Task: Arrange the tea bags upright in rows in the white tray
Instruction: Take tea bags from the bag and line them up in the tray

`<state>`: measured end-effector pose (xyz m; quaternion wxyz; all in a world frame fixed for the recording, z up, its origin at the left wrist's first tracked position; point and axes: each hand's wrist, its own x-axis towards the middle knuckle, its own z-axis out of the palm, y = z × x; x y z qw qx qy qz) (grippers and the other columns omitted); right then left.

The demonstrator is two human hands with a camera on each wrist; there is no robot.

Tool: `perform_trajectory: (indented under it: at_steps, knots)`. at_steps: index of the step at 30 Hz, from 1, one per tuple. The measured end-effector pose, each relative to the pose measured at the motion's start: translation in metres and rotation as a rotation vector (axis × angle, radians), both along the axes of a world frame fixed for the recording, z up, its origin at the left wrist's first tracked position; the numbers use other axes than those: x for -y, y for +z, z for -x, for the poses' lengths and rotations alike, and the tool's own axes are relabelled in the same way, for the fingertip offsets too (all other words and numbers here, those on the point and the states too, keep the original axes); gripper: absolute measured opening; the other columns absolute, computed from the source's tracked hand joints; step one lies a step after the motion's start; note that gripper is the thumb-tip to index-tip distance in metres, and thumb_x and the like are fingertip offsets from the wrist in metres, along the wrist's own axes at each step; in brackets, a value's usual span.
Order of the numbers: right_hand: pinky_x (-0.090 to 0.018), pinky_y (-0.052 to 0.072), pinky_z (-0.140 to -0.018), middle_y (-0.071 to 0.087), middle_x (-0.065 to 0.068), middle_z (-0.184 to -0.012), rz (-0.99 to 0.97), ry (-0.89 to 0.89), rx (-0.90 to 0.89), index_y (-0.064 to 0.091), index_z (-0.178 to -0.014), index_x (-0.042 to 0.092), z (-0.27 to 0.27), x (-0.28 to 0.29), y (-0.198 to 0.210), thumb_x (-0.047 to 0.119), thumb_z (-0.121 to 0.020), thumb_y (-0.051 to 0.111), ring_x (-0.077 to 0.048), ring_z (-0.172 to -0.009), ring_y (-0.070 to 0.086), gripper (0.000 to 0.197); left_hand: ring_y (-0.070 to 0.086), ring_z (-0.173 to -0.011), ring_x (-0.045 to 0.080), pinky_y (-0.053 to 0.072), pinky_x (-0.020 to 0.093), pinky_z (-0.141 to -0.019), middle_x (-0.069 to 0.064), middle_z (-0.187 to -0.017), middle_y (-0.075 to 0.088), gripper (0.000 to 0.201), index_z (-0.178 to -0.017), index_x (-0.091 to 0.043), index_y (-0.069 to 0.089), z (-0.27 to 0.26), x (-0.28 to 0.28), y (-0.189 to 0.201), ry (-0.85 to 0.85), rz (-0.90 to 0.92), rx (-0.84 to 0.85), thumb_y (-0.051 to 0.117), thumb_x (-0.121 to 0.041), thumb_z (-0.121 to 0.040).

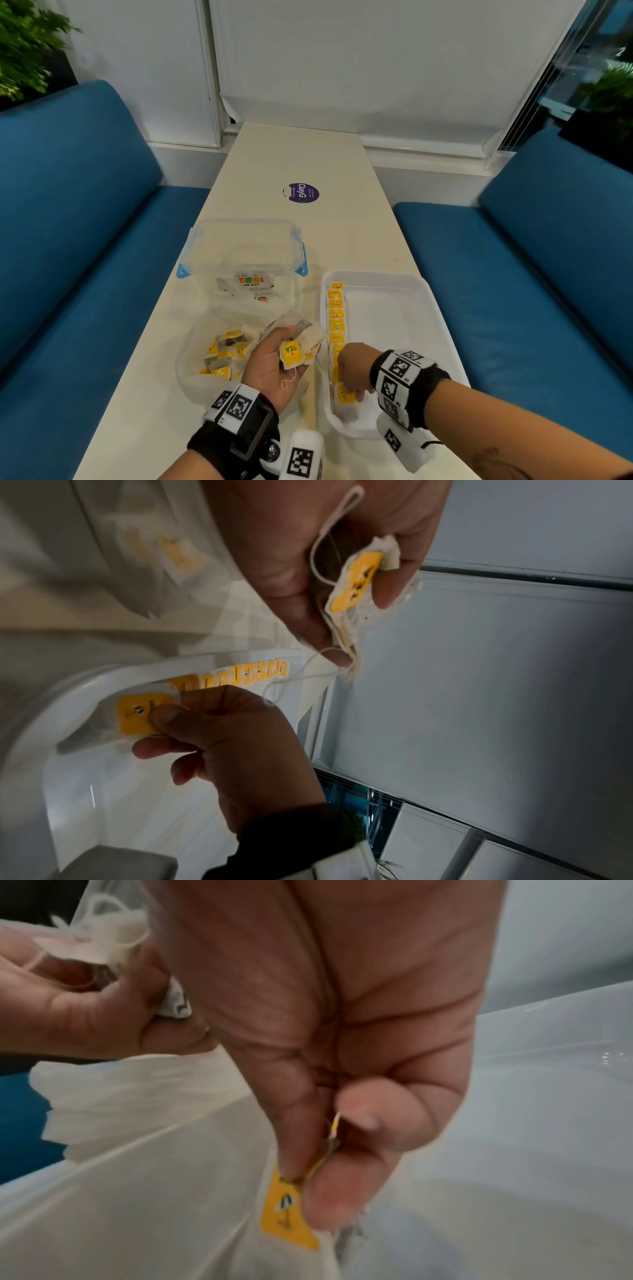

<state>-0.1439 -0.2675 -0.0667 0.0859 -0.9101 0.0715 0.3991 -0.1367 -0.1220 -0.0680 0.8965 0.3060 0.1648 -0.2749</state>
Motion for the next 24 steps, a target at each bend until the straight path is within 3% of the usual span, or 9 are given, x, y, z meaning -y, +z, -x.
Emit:
perform_trajectory:
  at_steps: [1,3,6,10,13,14,16,20,24]
  knots:
    - [-0.015,0.037,-0.045,0.069,-0.01,-0.115,0.04,0.023,-0.028,0.062,-0.089,0.005,-0.002,-0.001,-0.002,0.011,-0.093,0.054,-0.006,-0.038,0.05,0.011,0.07,-0.06,0.022,0.058,0.028,-0.053,0.015,-0.086,0.069,0.046,-0.115,0.001,0.057,0.0,-0.001,-0.001,0.002,0.004,-0.008,0.056,-0.007,-0.07]
    - [-0.017,0.036,-0.05,0.067,-0.008,-0.119,0.09,0.002,-0.086,0.052,-0.069,0.009,-0.006,-0.002,-0.007,0.015,-0.095,0.051,-0.002,-0.024,0.046,0.027,0.07,-0.059,0.023,0.058,0.028,-0.052,0.013,-0.079,0.071,0.038,-0.109,0.001,0.059,-0.001,-0.002,-0.002,0.0,0.007,-0.01,0.056,-0.007,-0.071]
    - [-0.018,0.04,-0.053,0.067,-0.012,-0.118,0.042,-0.053,-0.094,0.055,-0.076,0.004,-0.01,-0.002,-0.006,0.012,-0.095,0.051,-0.001,-0.02,0.044,0.021,0.069,-0.058,0.023,0.058,0.028,-0.054,0.012,-0.074,0.072,0.032,-0.102,0.0,0.06,-0.001,-0.003,-0.002,-0.001,-0.002,-0.009,0.056,-0.007,-0.071]
    - [-0.018,0.041,-0.055,0.068,-0.012,-0.117,0.02,-0.057,-0.117,0.046,-0.068,0.008,-0.014,-0.002,-0.009,0.014,-0.095,0.052,-0.001,-0.022,0.047,0.028,0.07,-0.059,0.023,0.058,0.028,-0.053,0.014,-0.083,0.071,0.031,-0.117,0.0,0.056,-0.001,-0.003,-0.002,0.011,-0.006,-0.027,0.046,-0.006,-0.089]
    - [-0.018,0.041,-0.046,0.069,-0.013,-0.114,0.025,-0.055,0.003,0.051,-0.076,0.007,-0.02,0.004,0.001,0.018,-0.091,0.059,-0.002,-0.042,0.061,0.021,0.07,-0.06,0.023,0.058,0.027,-0.053,0.016,-0.094,0.066,0.046,-0.124,0.0,0.053,-0.003,-0.001,0.0,0.0,-0.015,-0.017,0.053,-0.008,-0.079]
    - [-0.017,0.041,-0.041,0.068,-0.014,-0.111,-0.009,-0.087,0.083,0.053,-0.078,0.009,-0.022,0.008,0.009,0.016,-0.091,0.06,-0.007,-0.054,0.065,0.016,0.07,-0.06,0.023,0.058,0.027,-0.054,0.016,-0.09,0.068,0.051,-0.123,0.0,0.054,-0.003,-0.001,0.002,-0.007,-0.016,-0.006,0.056,-0.009,-0.073]
    - [-0.017,0.04,-0.036,0.066,-0.011,-0.092,-0.166,-0.243,0.256,0.051,-0.074,0.015,-0.024,0.02,0.03,0.013,-0.091,0.057,-0.012,-0.057,0.059,0.018,0.07,-0.059,0.023,0.058,0.027,-0.053,0.014,-0.08,0.071,0.05,-0.115,-0.001,0.057,-0.005,0.0,0.005,-0.016,-0.01,0.021,0.058,-0.011,-0.066]
    - [-0.02,0.036,-0.038,0.061,-0.003,-0.073,-0.507,-0.57,0.501,0.054,-0.081,0.014,-0.019,0.045,0.068,0.011,-0.089,0.059,-0.012,-0.053,0.059,0.01,0.071,-0.062,0.023,0.059,0.03,-0.056,0.011,-0.075,0.073,0.023,-0.098,-0.008,0.062,-0.012,0.005,0.01,-0.004,0.0,0.059,0.054,-0.005,-0.077]
    - [-0.021,0.033,-0.039,0.062,-0.005,-0.069,-0.722,-0.625,0.57,0.056,-0.084,0.012,-0.001,0.049,0.081,0.007,-0.087,0.062,-0.013,-0.052,0.056,0.008,0.071,-0.063,0.022,0.053,0.033,-0.07,0.009,-0.076,0.074,0.019,-0.096,-0.012,0.063,-0.017,0.016,0.014,-0.022,-0.058,0.105,0.046,-0.008,-0.09]
